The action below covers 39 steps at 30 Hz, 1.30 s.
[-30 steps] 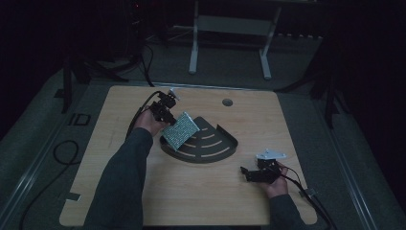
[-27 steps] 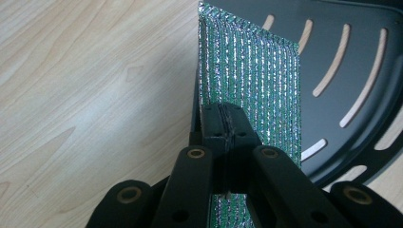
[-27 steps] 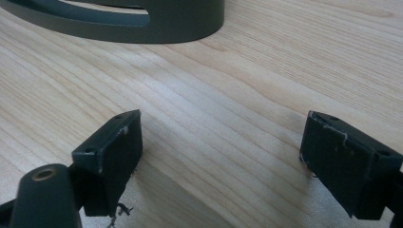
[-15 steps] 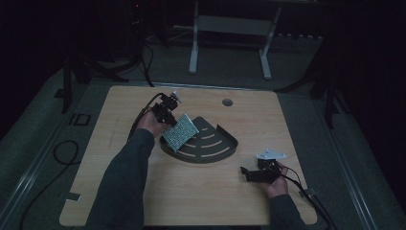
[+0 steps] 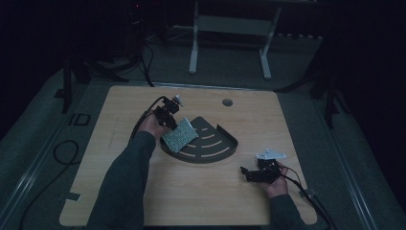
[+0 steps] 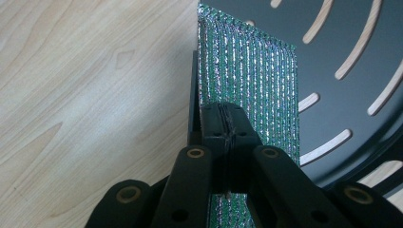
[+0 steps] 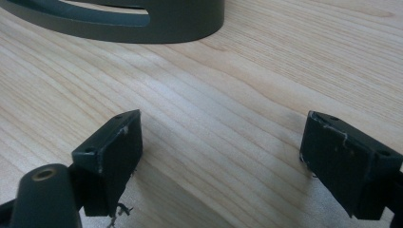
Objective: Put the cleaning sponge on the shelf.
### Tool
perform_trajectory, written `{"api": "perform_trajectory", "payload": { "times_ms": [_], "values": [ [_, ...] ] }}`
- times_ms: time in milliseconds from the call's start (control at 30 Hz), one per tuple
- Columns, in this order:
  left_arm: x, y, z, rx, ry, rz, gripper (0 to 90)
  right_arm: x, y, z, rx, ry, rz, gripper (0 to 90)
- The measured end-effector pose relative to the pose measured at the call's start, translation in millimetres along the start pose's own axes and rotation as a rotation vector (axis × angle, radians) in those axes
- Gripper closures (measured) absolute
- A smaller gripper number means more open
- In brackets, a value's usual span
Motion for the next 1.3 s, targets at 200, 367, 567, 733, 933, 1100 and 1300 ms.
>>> {"api": "perform_trajectory", "payload": {
  "times_ms": [200,367,567,733,933,1100,1300],
  "values": [
    [1.5,-0.6,3.3,-0.02,0.015,0.01,88.9,0.0,0.0,0.0,0.0,0.0,0.0,13.6],
    [4.3,1.2,5.0,-0.028,0.03,0.009,88.7,0.0,0.0,0.0,0.0,0.0,0.0,13.6],
    [5.9,0.4,6.3,-0.034,0.04,0.011,88.2,0.0,0.0,0.0,0.0,0.0,0.0,13.6],
    [6.7,-2.5,10.0,-0.036,0.05,0.015,88.4,0.0,0.0,0.0,0.0,0.0,0.0,13.6],
    [6.8,-2.3,10.8,-0.044,0.06,0.017,89.6,0.0,0.0,0.0,0.0,0.0,0.0,13.6],
    [7.9,-0.6,8.8,-0.036,0.052,0.012,89.6,0.0,0.0,0.0,0.0,0.0,0.0,13.6],
    [7.1,-0.1,3.4,-0.017,0.021,-0.004,79.8,0.0,0.0,0.0,0.0,0.0,0.0,13.6]
  ]
}}
Point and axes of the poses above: each handheld gripper's, and its own axes: z roughly forward along the jaws, x roughly out of its underside, y roughly to its left, the point moved 7 cm from there along z, roughly forward along the jaws, and after that the axes turned 1 degree about z, right-handed, at the moved point
